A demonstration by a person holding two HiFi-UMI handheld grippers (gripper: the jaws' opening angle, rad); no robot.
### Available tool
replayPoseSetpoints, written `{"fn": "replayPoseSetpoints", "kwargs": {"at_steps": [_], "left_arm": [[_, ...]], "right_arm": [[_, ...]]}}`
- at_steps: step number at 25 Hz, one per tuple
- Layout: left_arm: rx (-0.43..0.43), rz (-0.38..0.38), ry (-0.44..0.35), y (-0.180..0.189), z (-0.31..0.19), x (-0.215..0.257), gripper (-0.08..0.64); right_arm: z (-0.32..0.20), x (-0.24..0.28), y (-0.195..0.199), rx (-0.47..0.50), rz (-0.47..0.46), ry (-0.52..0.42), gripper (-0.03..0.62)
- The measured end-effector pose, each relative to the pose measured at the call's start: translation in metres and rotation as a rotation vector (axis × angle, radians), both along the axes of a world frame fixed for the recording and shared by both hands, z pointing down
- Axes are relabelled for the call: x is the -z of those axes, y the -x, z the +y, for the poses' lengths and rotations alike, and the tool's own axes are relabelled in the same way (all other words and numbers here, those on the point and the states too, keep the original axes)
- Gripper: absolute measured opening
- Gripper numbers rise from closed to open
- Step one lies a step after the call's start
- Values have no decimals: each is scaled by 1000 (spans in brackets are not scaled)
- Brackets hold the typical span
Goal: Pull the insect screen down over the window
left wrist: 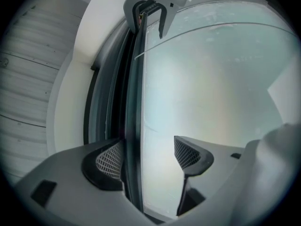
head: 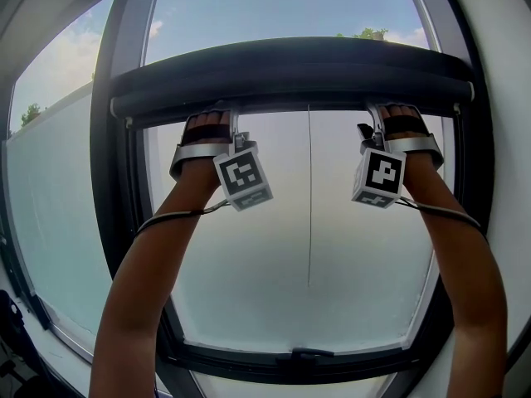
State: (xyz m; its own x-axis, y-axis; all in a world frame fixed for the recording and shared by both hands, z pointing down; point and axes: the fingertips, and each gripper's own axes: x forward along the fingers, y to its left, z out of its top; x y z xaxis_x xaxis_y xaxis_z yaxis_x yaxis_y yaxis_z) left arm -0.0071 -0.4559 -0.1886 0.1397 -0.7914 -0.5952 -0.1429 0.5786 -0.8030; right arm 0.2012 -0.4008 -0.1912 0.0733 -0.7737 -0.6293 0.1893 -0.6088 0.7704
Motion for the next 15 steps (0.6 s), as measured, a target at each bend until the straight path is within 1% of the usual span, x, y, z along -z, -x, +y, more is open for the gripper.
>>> {"fn": "replayPoseSetpoints", "kwargs": {"at_steps": [2, 6, 12, 15], "left_arm": [[-2, -3, 8, 0, 1, -1, 308], [-3, 2, 36, 1, 1, -10, 308], [-4, -7, 82, 2, 4, -27, 308], [-8, -12, 120, 1, 5, -40, 308]], "right_arm": [[-1, -1, -1, -8, 12, 12, 252], [-2, -10, -3, -25, 23, 44, 253], [-1, -27, 0, -11, -9, 98, 253], [1, -41, -1, -5, -29, 138, 253]]}}
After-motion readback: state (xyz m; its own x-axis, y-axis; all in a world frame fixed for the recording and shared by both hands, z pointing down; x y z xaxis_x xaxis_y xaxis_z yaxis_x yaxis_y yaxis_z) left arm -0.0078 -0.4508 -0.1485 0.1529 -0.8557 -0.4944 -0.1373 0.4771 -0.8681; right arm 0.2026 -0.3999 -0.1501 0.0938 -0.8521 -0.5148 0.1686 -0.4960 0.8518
